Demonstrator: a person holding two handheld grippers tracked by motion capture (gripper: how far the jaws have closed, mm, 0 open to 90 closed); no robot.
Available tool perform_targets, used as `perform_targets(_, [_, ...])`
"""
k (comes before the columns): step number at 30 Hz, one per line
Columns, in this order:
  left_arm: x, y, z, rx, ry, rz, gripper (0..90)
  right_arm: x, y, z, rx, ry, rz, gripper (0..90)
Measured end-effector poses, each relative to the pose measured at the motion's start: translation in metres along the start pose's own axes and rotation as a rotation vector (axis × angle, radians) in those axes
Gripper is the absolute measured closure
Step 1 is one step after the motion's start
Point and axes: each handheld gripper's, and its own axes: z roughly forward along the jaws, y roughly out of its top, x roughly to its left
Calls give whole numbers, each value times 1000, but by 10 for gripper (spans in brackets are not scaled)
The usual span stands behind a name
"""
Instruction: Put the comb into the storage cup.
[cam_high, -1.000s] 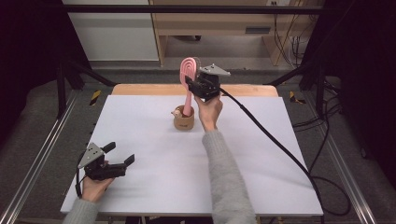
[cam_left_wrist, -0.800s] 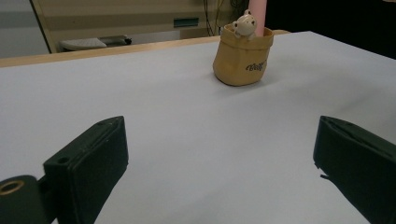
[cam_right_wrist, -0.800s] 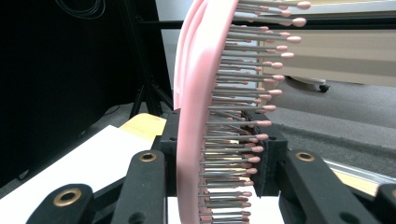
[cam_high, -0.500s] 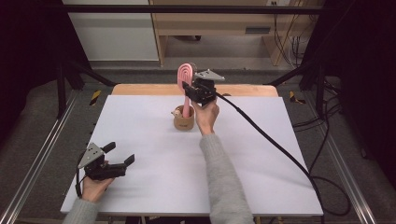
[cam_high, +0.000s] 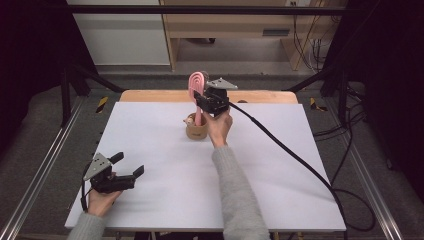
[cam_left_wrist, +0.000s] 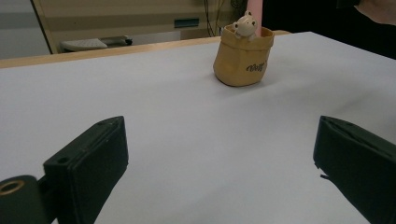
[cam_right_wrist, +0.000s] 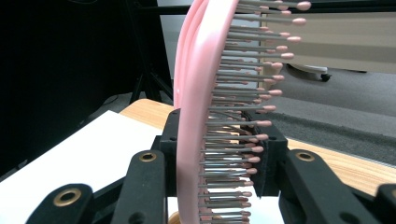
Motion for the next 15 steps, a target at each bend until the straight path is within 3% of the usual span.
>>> perform_targets(15, [0, 0, 0, 2, 0, -1, 31, -7, -11, 0, 13, -11, 27, 639])
